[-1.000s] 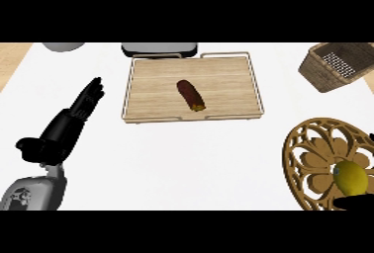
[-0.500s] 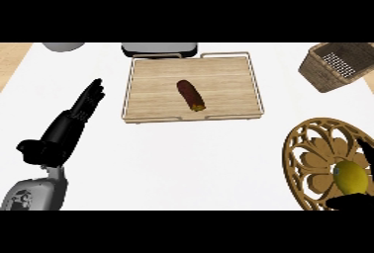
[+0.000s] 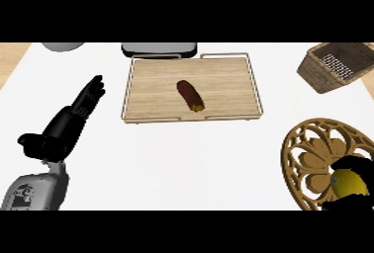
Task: Pick the lemon from the placemat and place it in the basket
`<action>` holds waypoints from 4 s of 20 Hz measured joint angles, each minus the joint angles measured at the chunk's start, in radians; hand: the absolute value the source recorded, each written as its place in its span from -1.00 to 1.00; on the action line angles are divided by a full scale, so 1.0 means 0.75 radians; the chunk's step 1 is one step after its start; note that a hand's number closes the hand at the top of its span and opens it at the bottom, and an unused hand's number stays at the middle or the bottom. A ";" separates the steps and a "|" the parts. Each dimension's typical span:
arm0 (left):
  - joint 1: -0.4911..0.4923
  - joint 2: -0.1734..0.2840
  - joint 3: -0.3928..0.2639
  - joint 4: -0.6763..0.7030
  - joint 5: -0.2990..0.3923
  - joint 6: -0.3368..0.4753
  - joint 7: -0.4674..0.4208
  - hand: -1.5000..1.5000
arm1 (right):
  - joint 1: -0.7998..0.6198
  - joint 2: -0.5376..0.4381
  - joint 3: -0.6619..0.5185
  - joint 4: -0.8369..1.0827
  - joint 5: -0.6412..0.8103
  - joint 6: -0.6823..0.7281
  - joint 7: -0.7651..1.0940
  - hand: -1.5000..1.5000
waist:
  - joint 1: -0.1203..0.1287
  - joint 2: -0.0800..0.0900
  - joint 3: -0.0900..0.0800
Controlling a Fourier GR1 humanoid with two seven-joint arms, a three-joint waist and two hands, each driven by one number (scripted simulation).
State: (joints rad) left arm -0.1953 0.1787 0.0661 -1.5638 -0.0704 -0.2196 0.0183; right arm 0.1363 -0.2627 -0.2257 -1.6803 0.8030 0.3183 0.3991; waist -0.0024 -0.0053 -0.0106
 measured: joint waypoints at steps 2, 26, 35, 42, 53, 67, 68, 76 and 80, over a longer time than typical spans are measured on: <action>0.003 -0.003 -0.001 0.001 -0.004 -0.001 0.000 0.00 | 0.010 0.005 0.013 -0.003 0.025 -0.012 -0.012 1.00 | 0.000 -0.001 -0.003; 0.048 0.003 0.020 -0.026 0.000 -0.005 0.003 0.00 | 0.088 -0.783 0.074 -0.058 -0.482 0.199 -1.557 1.00 | -0.034 -0.004 0.016; 0.065 0.012 0.032 -0.036 0.004 -0.007 -0.002 0.00 | 0.123 -0.993 -0.214 0.053 -1.214 0.325 -1.514 1.00 | -0.048 -0.005 0.013; 0.054 0.018 0.032 -0.056 0.011 -0.019 0.007 0.00 | 0.096 -1.266 -0.436 0.249 -1.637 0.470 -1.326 1.00 | -0.022 0.001 0.013; 0.020 -0.011 -0.013 -0.065 0.006 -0.034 0.038 0.00 | -0.268 -1.493 -0.343 0.516 -1.942 0.510 -1.012 1.00 | 0.044 0.015 0.014; -0.052 -0.030 -0.045 0.005 -0.020 -0.046 -0.002 0.00 | -0.983 -1.403 0.078 0.903 -1.884 0.293 -0.759 1.00 | 0.112 0.033 0.013; -0.057 -0.035 -0.052 0.002 -0.022 -0.046 0.000 0.00 | -1.031 -1.386 0.101 0.938 -1.853 0.279 -0.752 1.00 | 0.119 0.035 0.013; -0.058 -0.034 -0.047 0.000 -0.024 -0.045 -0.010 0.00 | -1.303 -1.235 0.247 1.241 -1.573 0.287 -0.881 1.00 | 0.122 0.040 0.015; -0.057 -0.030 -0.038 0.002 -0.020 -0.047 -0.009 0.00 | -1.370 -1.145 0.284 1.393 -1.445 0.240 -1.021 1.00 | 0.114 0.041 0.017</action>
State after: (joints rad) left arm -0.2379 0.1564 0.0378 -1.5625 -0.0853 -0.2549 0.0113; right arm -0.8912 -1.1216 -0.0125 -0.6353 -0.2805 0.4982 -0.3665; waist 0.0830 0.0253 0.0020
